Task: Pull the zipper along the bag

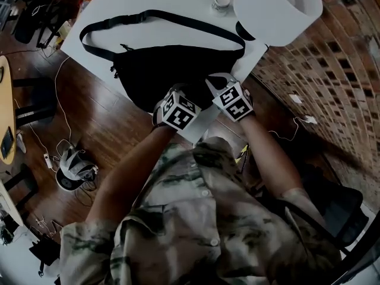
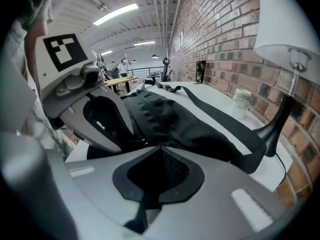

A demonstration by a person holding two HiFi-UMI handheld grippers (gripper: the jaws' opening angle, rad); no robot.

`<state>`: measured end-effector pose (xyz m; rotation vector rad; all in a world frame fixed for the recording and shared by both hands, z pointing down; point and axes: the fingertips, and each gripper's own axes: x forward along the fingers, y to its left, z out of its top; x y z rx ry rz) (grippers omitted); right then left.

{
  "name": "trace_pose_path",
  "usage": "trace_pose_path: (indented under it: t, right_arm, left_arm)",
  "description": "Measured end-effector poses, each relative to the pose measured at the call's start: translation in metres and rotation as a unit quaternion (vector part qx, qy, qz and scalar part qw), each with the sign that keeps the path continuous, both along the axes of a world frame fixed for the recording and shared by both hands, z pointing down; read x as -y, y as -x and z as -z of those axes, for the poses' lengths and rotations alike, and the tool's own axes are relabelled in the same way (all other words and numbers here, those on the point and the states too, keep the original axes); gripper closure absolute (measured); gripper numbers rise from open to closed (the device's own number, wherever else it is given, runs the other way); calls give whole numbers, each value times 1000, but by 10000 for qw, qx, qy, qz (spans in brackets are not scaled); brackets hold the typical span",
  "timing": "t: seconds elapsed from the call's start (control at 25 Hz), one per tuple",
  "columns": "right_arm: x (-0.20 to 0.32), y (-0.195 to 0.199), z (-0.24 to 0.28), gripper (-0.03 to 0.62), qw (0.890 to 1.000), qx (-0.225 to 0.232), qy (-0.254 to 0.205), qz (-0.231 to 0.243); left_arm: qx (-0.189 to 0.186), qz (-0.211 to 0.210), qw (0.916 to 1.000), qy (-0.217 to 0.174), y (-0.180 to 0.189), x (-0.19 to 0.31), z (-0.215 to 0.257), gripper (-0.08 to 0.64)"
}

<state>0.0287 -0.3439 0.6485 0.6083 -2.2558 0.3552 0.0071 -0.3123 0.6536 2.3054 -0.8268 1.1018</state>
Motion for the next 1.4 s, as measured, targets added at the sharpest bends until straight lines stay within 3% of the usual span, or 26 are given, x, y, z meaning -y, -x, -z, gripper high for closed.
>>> trace_pose_path:
  t: [0.12, 0.36, 1.08, 1.4]
  right_arm:
    - [-2, -4, -9, 586, 9997, -79, 213, -57]
    - [-1, -5, -14, 586, 9988, -177, 464, -30]
    - [6, -16, -28, 586, 9935, -596, 658, -709]
    - [7, -20, -29, 586, 9881, -745, 747, -1119]
  left_arm:
    - [-267, -66, 9992, 282, -4, -5, -1, 532]
    - [-657, -8, 9967, 480, 4, -2, 9, 534]
    - [-1015, -58, 9932, 567, 81, 13, 21, 540]
    - [-1162, 37, 9906, 724, 144, 15, 20, 540]
